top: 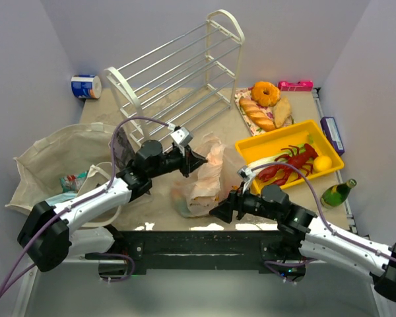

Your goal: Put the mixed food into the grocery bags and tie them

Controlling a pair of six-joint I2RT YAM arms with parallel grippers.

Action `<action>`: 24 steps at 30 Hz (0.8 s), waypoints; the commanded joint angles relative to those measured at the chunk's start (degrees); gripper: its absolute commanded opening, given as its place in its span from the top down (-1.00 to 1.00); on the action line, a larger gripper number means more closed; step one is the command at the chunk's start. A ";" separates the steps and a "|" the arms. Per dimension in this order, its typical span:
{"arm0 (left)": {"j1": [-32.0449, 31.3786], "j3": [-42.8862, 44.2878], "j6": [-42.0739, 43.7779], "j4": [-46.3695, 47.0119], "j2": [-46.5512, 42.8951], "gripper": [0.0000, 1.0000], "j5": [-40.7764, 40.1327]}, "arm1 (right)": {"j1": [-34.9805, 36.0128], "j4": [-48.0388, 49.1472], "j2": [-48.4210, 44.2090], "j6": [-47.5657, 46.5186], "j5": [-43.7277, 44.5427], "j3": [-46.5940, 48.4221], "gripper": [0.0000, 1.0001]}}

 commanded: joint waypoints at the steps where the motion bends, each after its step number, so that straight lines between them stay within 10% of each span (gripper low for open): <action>1: 0.82 2.91 0.63 -0.88 -0.20 1.00 -0.74 | 3.28 4.83 0.16 0.05 6.45 2.66 -0.54; 24: 3.46 1.41 -4.03 -1.67 -1.61 1.00 -0.30 | 7.50 -2.64 -5.23 0.93 17.07 3.71 -0.37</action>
